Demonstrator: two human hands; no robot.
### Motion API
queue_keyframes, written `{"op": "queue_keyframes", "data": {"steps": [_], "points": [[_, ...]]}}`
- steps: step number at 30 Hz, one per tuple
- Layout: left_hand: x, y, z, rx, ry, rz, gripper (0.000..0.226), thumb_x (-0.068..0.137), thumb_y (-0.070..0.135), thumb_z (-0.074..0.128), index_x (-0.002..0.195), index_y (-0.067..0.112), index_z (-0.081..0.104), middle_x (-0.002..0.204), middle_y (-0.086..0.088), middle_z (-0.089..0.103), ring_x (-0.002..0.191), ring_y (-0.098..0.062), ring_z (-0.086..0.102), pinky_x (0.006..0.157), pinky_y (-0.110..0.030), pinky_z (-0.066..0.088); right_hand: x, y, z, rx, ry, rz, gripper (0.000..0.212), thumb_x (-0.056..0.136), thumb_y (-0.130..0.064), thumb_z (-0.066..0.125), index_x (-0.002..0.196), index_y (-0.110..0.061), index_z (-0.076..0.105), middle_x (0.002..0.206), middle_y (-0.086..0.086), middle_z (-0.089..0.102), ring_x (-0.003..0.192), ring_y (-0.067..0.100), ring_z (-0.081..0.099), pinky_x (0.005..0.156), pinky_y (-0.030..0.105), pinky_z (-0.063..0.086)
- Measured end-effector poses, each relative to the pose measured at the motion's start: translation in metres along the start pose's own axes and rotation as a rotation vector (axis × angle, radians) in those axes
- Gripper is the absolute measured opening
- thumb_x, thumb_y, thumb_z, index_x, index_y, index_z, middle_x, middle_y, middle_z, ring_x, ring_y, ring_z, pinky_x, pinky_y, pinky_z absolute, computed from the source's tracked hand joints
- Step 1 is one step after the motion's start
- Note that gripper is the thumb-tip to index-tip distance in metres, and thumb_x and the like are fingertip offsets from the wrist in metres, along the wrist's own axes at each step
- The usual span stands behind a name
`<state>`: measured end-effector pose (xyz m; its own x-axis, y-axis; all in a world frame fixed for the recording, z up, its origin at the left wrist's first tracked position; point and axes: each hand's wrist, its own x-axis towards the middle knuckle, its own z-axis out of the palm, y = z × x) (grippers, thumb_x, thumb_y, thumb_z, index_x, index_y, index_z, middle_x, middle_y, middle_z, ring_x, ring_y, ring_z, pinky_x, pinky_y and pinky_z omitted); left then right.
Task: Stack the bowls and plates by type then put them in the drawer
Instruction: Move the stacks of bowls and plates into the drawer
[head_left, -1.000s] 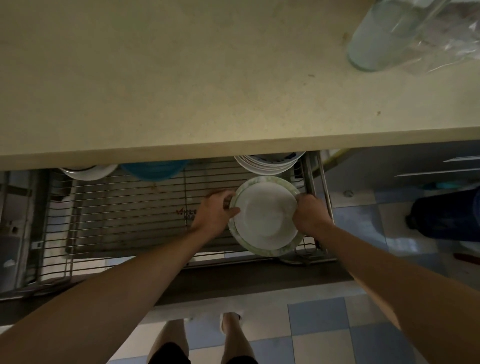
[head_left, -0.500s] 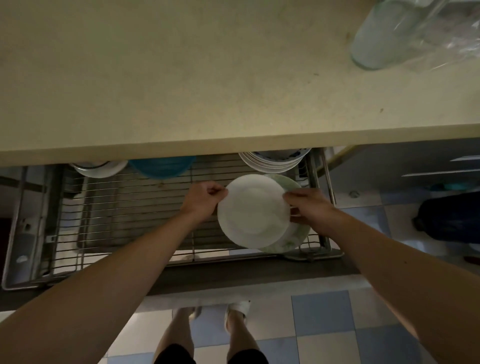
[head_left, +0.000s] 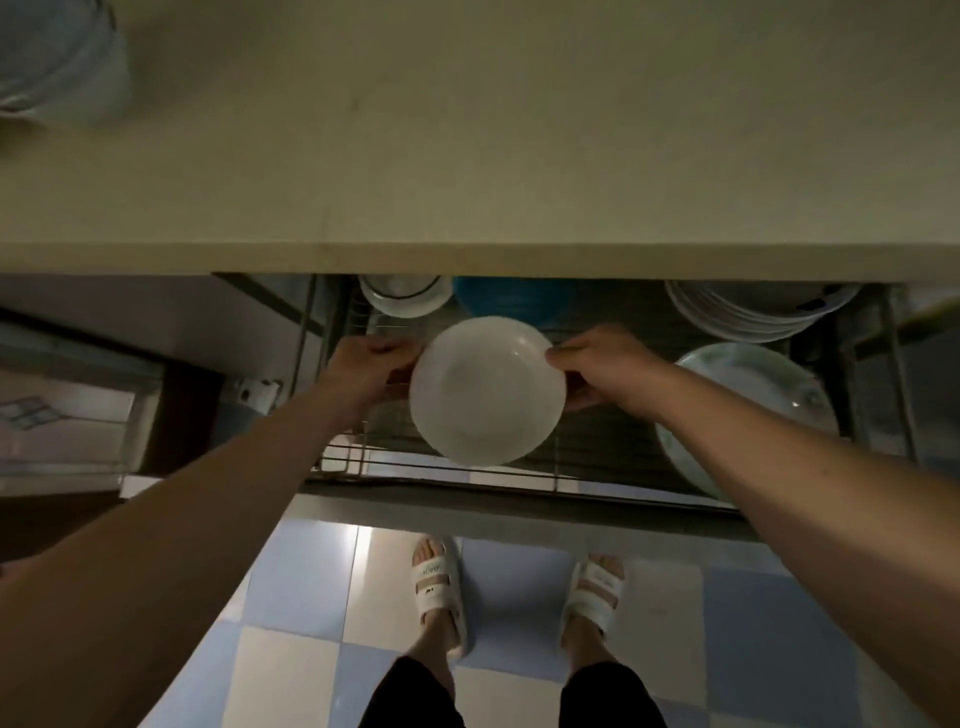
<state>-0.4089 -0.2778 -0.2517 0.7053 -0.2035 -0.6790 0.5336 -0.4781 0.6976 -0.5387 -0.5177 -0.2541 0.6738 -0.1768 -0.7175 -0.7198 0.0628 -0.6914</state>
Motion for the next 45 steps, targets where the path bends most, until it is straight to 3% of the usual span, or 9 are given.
{"op": "queue_keyframes", "data": {"steps": [4, 9, 14, 21, 27, 33, 35, 40, 45], "points": [[0.04, -0.007, -0.036, -0.176, 0.063, -0.081, 0.015, 0.099, 0.008, 0.06, 0.109, -0.004, 0.061, 0.091, -0.018, 0.067, 0.08, -0.027, 0.068, 0.072, -0.037, 0.062, 0.02, -0.007, 0.035, -0.017, 0.084, -0.002, 0.003, 0.096, -0.015, 0.066, 0.097, -0.015, 0.068, 0.096, 0.006, 0.071, 0.082, 0.014, 0.071, 0.049, 0.02, 0.056], [0.113, -0.006, -0.044, -0.191, 0.073, -0.066, 0.037, 0.102, 0.02, 0.058, 0.128, -0.007, 0.052, 0.1, -0.022, 0.067, 0.076, -0.027, 0.069, 0.063, -0.039, 0.062, 0.042, -0.006, 0.054, -0.018, 0.199, 0.027, 0.005, 0.095, -0.009, 0.066, 0.1, -0.008, 0.066, 0.095, 0.01, 0.071, 0.078, 0.016, 0.072, 0.046, 0.021, 0.056], [0.161, -0.004, -0.038, -0.236, 0.152, -0.017, 0.041, 0.101, 0.022, 0.06, 0.131, -0.004, 0.049, 0.082, -0.017, 0.064, 0.068, -0.029, 0.07, 0.049, -0.041, 0.06, 0.059, -0.001, 0.069, -0.005, 0.236, 0.07, 0.006, 0.095, -0.004, 0.066, 0.101, -0.005, 0.065, 0.093, 0.013, 0.072, 0.073, 0.018, 0.073, 0.047, 0.025, 0.058], [0.182, -0.008, -0.042, -0.229, 0.169, 0.019, 0.038, 0.098, 0.002, 0.055, 0.136, -0.001, 0.046, 0.122, -0.029, 0.062, 0.075, -0.038, 0.073, 0.069, -0.052, 0.063, 0.066, 0.004, 0.078, -0.091, 0.22, 0.062, 0.002, 0.094, -0.007, 0.067, 0.094, -0.008, 0.066, 0.091, 0.01, 0.073, 0.079, 0.018, 0.074, 0.052, 0.024, 0.059], [0.173, -0.006, -0.044, -0.272, 0.236, 0.032, 0.038, 0.096, -0.005, 0.052, 0.133, 0.003, 0.048, 0.135, -0.027, 0.053, 0.097, -0.049, 0.068, 0.053, -0.042, 0.062, 0.055, 0.005, 0.07, -0.148, 0.178, 0.114, 0.005, 0.095, -0.008, 0.065, 0.1, -0.01, 0.067, 0.091, 0.009, 0.074, 0.081, 0.019, 0.073, 0.058, 0.029, 0.06], [0.152, 0.005, -0.028, -0.218, 0.161, 0.077, 0.022, 0.091, -0.006, 0.059, 0.112, -0.002, 0.053, 0.13, -0.025, 0.057, 0.105, -0.047, 0.067, 0.079, -0.055, 0.061, 0.026, 0.011, 0.042, -0.192, 0.221, 0.2, 0.004, 0.097, -0.009, 0.063, 0.099, -0.012, 0.064, 0.092, 0.01, 0.072, 0.079, 0.018, 0.07, 0.051, 0.026, 0.055], [0.146, 0.009, -0.009, -0.189, 0.1, 0.098, 0.011, 0.092, -0.009, 0.057, 0.094, 0.001, 0.054, 0.116, -0.03, 0.063, 0.093, -0.044, 0.071, 0.072, -0.052, 0.063, 0.019, 0.017, 0.029, -0.176, 0.246, 0.219, 0.004, 0.098, -0.007, 0.062, 0.098, -0.011, 0.064, 0.095, 0.012, 0.071, 0.081, 0.021, 0.07, 0.056, 0.029, 0.056], [0.137, 0.009, 0.051, -0.187, -0.017, 0.037, 0.012, 0.095, -0.005, 0.062, 0.103, -0.011, 0.056, 0.096, -0.03, 0.069, 0.059, -0.031, 0.074, 0.051, -0.032, 0.06, 0.006, 0.041, -0.002, -0.145, 0.303, 0.245, 0.003, 0.096, -0.009, 0.066, 0.096, -0.011, 0.067, 0.092, 0.012, 0.073, 0.081, 0.022, 0.072, 0.052, 0.028, 0.057], [0.139, 0.007, 0.077, -0.253, -0.001, -0.01, 0.022, 0.096, -0.007, 0.06, 0.116, -0.013, 0.057, 0.108, -0.033, 0.066, 0.07, -0.034, 0.073, 0.051, -0.032, 0.06, 0.005, 0.051, -0.015, -0.078, 0.313, 0.22, 0.002, 0.095, -0.008, 0.067, 0.095, -0.009, 0.069, 0.094, 0.013, 0.074, 0.085, 0.025, 0.073, 0.059, 0.032, 0.061]]}}
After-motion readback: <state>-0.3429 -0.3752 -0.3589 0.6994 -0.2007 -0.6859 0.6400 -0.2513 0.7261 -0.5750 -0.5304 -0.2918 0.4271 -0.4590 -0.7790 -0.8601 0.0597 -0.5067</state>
